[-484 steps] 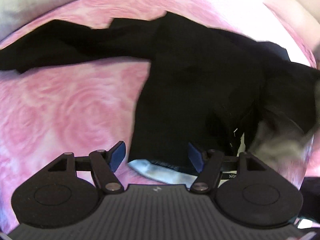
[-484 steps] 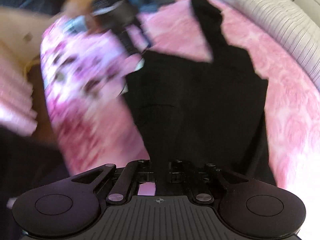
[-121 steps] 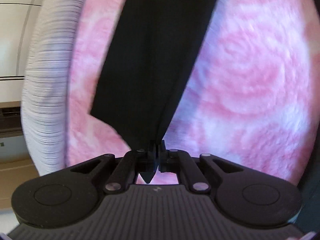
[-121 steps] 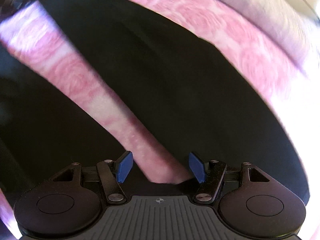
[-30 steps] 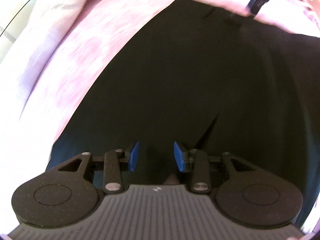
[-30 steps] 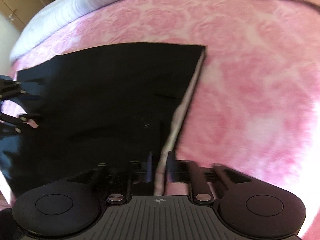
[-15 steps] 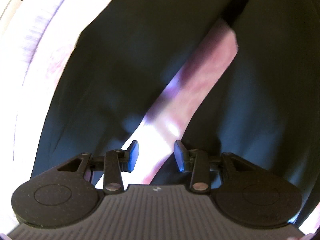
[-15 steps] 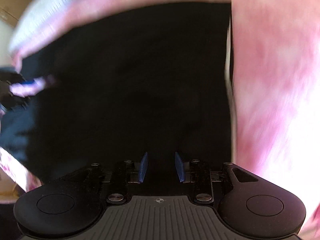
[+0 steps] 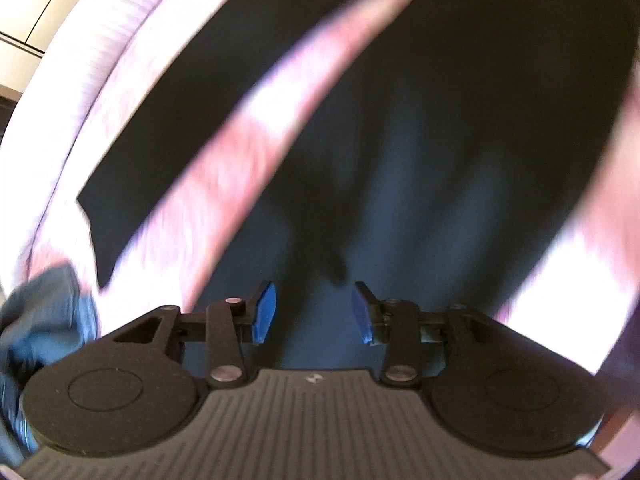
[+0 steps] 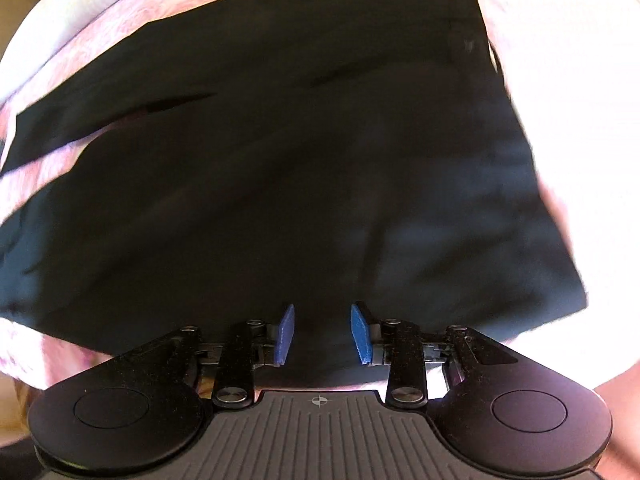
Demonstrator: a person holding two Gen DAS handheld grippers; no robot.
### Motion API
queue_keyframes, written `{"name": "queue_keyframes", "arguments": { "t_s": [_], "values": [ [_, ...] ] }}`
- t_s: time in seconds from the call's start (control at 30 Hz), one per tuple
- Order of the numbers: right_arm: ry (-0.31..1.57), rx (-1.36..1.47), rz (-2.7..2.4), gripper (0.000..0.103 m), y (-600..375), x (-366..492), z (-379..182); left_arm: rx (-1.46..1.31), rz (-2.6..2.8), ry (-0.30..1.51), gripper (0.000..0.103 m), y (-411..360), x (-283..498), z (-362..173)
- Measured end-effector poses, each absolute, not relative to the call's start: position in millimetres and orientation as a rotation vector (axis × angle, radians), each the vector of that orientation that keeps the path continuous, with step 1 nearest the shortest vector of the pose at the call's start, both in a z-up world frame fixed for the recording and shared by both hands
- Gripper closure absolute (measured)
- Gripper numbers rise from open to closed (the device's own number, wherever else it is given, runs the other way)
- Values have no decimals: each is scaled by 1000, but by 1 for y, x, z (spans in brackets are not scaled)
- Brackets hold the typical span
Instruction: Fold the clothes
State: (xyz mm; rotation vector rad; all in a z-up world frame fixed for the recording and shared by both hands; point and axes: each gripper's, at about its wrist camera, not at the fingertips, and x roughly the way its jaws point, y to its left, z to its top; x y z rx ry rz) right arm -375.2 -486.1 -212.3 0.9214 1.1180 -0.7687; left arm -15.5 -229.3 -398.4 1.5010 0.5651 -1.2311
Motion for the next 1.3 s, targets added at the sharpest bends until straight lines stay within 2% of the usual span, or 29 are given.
{"name": "queue_keyframes", "arguments": {
  "t_s": [0.17,0.33,0.57,0.7,0.87,1.0,1.1,1.23,1.27,1.3],
  "values": [
    [1099,1015,-851,67,-443,-359,-218,1590,-1248,568,65,-148,-4,-408],
    [1120,1013,-823,65,-429,-337,-218,1545,-1164,621,62,-102,26,-404],
    [1165,896,-706,61,-422,-303,-214,1253,-937,783,62,-87,104,-359],
    [1163,791,-612,61,-398,-277,-206,1143,-846,783,61,-83,141,-335],
    [1136,627,-473,61,-371,-201,-193,1074,-847,812,61,-87,189,-333],
    [1126,470,-335,60,-330,-110,-195,982,-934,877,61,-106,239,-365],
    [1146,345,-297,60,-306,-37,-205,877,-983,936,61,-119,278,-387],
    [1183,250,-306,57,-286,9,-229,779,-1071,975,62,-129,307,-399],
    [1197,242,-315,57,-285,20,-235,772,-1094,974,63,-131,310,-399],
    [1211,237,-328,56,-286,27,-237,765,-1110,974,70,-132,311,-398]
  ]
}}
